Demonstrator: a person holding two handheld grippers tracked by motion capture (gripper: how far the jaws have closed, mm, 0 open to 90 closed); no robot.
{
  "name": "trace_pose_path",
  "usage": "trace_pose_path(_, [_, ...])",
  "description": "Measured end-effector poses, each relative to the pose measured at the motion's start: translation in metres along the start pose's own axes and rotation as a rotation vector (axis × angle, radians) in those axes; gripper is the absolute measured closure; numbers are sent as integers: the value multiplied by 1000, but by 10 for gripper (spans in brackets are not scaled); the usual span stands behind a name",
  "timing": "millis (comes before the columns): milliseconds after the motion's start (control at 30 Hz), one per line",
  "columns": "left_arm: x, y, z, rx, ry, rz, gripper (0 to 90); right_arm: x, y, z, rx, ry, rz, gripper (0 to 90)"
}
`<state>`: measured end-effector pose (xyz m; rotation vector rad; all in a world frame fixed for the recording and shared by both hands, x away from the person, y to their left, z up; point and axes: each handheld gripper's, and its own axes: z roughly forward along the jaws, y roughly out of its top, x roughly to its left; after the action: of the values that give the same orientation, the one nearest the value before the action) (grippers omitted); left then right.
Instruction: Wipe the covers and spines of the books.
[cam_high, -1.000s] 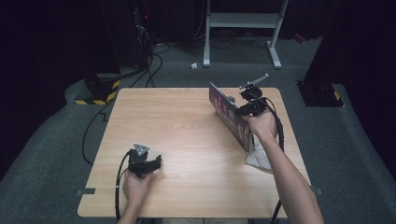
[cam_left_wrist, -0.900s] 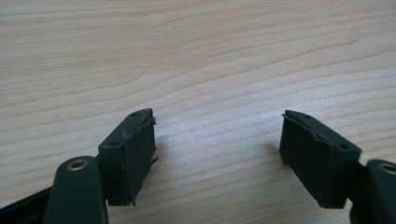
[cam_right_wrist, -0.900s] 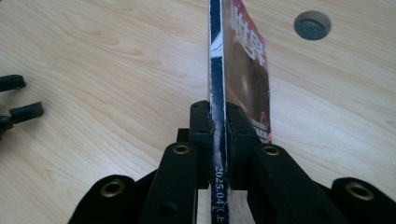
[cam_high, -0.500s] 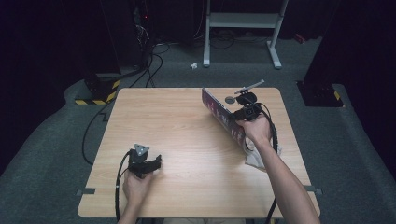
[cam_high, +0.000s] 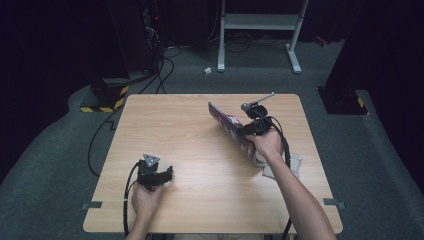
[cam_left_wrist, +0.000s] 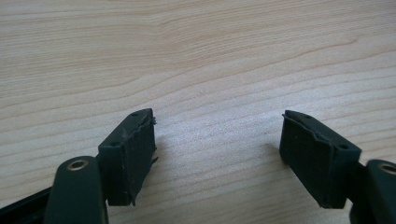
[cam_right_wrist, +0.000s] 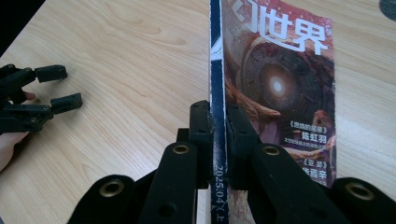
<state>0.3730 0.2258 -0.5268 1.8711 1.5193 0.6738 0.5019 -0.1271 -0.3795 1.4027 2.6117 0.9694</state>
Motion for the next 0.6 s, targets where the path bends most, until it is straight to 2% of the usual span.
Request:
trace_pose_path(233, [0, 0, 0, 3, 0, 4, 269, 3, -2, 7, -5, 22, -7, 830])
trace_pose_path(600, [0, 0, 0, 3, 0, 4, 269, 8, -12, 30, 13, 55, -10, 826])
